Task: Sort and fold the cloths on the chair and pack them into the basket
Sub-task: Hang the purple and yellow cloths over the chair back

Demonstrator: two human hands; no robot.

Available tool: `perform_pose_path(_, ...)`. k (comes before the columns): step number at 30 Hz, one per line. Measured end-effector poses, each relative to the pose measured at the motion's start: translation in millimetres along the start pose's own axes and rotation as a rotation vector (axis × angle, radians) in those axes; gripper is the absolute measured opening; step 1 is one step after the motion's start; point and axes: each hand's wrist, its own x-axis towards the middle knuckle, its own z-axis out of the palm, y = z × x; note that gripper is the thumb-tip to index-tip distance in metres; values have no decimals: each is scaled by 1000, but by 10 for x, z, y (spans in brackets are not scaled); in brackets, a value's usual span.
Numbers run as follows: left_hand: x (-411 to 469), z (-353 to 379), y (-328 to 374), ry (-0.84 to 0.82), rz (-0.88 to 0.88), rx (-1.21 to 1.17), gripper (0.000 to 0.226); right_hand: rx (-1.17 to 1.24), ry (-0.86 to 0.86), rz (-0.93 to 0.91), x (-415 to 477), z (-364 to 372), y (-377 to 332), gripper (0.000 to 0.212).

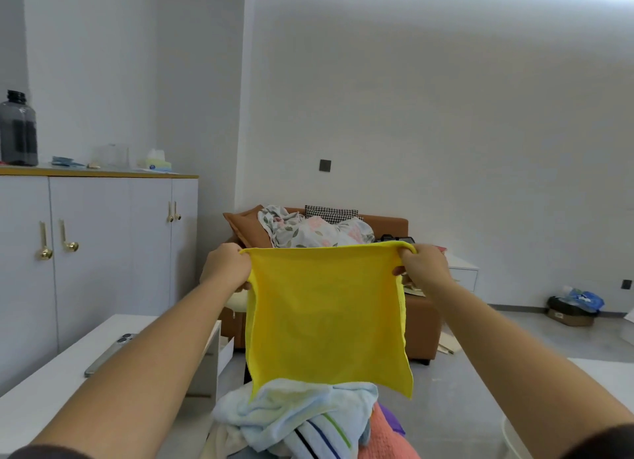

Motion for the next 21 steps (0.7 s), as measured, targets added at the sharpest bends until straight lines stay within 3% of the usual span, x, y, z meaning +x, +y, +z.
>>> perform_pose_path(4,-32,4,249,-35,11,-298,21,468,-48,177,-1,-91,-108,20)
perform_pose_path(6,22,79,319,-30,24,-289,26,584,-38,217,40,-112,-122,19)
perform_pose_path(9,99,253,338,-5,70,-67,27,652,-10,180,185,-70,-71,17)
perform_pose_path(11,132,417,320,-27,65,232,30,642,12,134,292,-28,-33,15)
perform_pose_path(13,133,602,269,-129,23,565,37,594,3,63,391,28,12,15)
perform_pose_path(15,175,786,230,-254,77,686,36,526,-13,-35,465,87,20,17)
perform_pose_path(17,217,947,279,-467,213,523,29,404,10,-159,543,150,14,15)
perform_pose_path(19,167,1073,462,-734,256,96,45,261,10,-262,607,210,-11,16)
perform_pose_path(21,77,1201,739,-794,270,-209,47,151,-14,-324,654,248,-55,17)
